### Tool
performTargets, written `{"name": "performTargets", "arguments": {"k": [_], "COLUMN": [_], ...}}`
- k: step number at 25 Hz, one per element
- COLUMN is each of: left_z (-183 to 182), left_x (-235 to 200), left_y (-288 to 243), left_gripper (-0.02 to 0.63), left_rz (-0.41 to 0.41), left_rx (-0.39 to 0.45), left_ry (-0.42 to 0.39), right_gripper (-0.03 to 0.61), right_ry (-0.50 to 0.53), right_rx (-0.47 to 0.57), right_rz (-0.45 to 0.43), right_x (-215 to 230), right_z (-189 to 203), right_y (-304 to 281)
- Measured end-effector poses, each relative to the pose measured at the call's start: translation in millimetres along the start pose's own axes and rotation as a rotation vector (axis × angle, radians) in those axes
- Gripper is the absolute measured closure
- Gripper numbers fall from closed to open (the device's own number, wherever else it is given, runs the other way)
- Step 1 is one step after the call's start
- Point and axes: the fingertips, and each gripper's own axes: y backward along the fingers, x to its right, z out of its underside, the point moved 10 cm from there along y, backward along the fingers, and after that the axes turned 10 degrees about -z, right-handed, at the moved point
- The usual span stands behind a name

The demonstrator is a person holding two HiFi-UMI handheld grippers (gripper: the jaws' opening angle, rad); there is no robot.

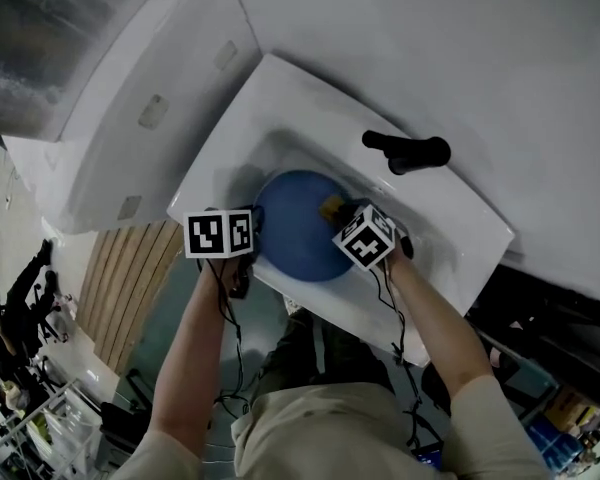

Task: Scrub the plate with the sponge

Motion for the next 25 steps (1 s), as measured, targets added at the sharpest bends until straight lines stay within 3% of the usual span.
{"name": "performTargets", "arguments": {"k": [4, 8, 12, 16, 20, 23, 25], "left_z": [2, 3, 1, 3, 2, 3, 4], "left_x": [1, 0, 0, -2, -1, -1, -1], "left_y": [-1, 0, 1, 2, 1, 3, 4], "left_gripper": [0.563, 0.563, 0.561, 0.548, 0.548, 0.546, 0.545], "left_rz": [0.001, 0.008, 0.014, 0.032, 0.021, 0.017, 0.019], "left_rx": [-0.001, -0.001, 0.001, -0.006, 0.003, 0.009, 0.011], "left_ry": [-0.006, 0.003, 0.005, 0.018, 0.016, 0.025, 0.036], "right_gripper": [0.529, 0.529, 0.527, 0.526, 0.526, 0.528, 0.528], "right_ry": [0.005, -0.057, -0.095, -0.113, -0.092, -0.148, -0.184], "right_rx": [-0.030, 0.074, 0.181, 0.278, 0.304, 0.347, 0.315], "right_rz": [-0.143, -0.349, -0.439, -0.372, -0.223, -0.121, -0.051], "right_x": [-36, -67, -80, -80, -66, -43, -23], "right_z": [15, 6, -13, -40, -63, -66, -59], "right_y": [25, 33, 28, 11, -4, -16, -20]}}
